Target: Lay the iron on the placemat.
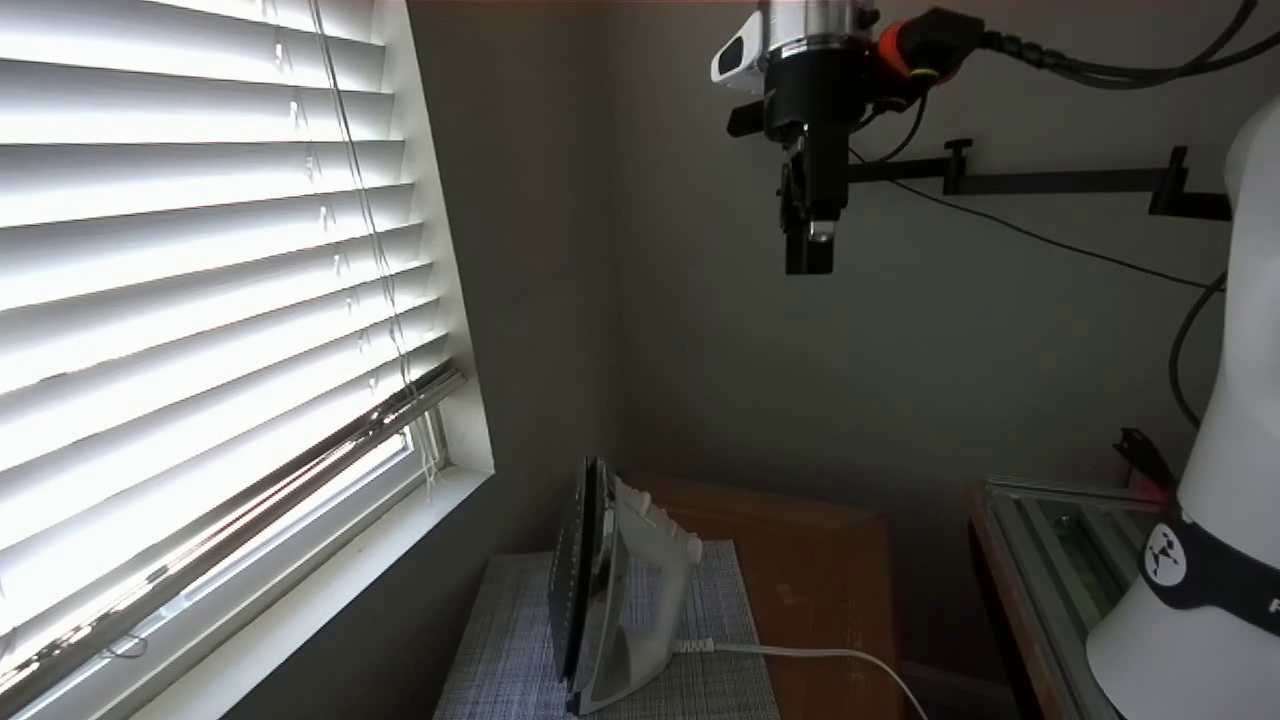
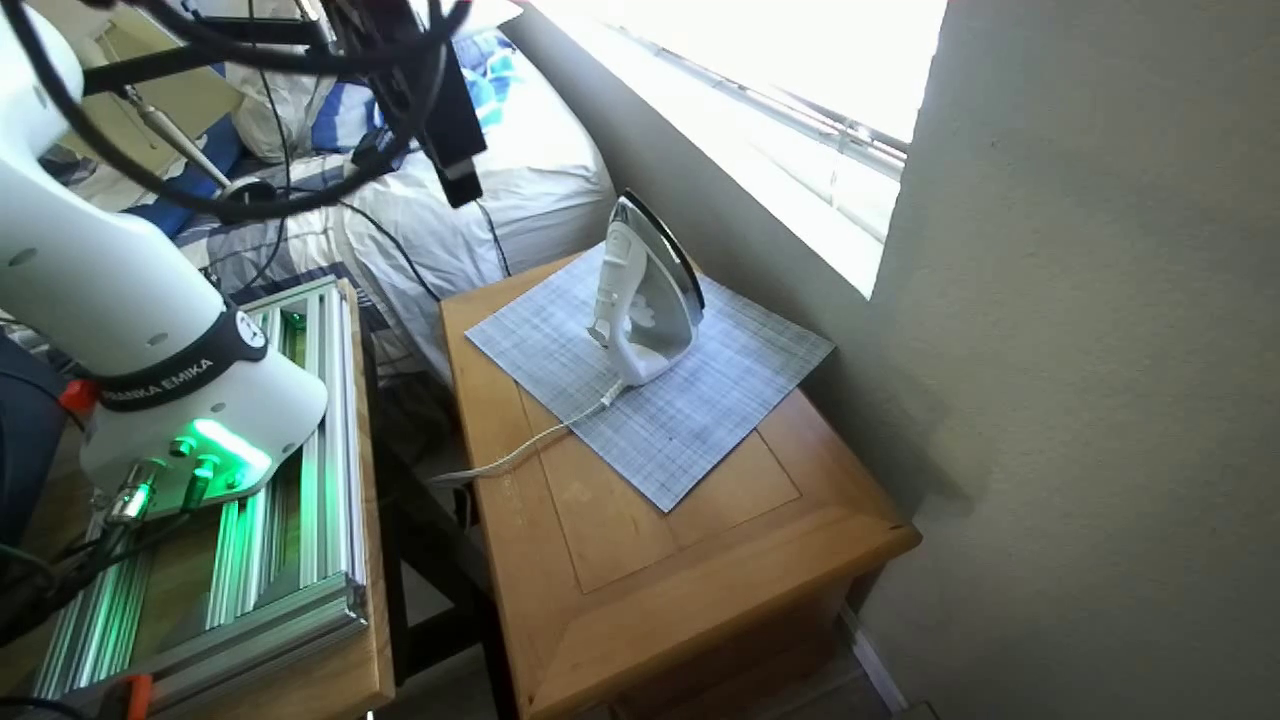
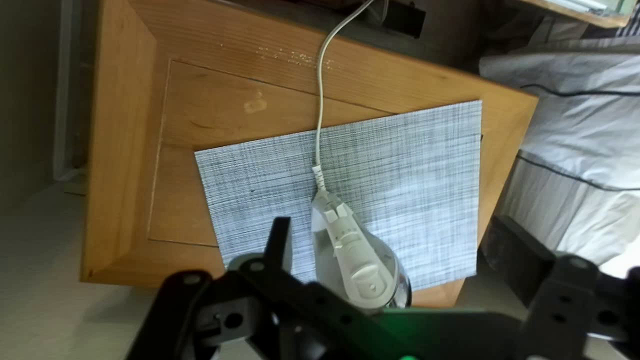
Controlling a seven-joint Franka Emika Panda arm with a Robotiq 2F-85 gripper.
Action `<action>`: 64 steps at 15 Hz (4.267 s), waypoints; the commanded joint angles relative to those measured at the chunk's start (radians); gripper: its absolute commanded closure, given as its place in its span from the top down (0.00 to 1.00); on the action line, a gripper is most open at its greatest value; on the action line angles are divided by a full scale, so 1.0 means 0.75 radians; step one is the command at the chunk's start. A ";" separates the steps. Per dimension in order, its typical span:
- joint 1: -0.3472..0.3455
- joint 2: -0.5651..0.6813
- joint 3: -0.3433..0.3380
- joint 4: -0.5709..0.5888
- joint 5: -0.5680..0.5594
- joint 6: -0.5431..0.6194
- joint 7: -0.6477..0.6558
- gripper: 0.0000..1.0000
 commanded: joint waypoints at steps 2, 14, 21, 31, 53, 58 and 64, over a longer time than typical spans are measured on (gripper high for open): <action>0.066 0.148 -0.021 -0.057 0.051 0.213 -0.172 1.00; 0.277 0.719 0.069 -0.098 0.464 0.967 -0.267 1.00; 0.208 0.741 0.146 -0.091 0.467 0.951 -0.256 1.00; 0.208 0.761 0.182 -0.091 0.544 0.964 -0.408 1.00; 0.202 1.038 0.316 -0.087 1.048 1.133 -0.897 1.00; 0.200 1.090 0.345 -0.045 1.228 1.157 -1.057 1.00; 0.185 1.178 0.363 0.024 1.382 1.159 -1.199 1.00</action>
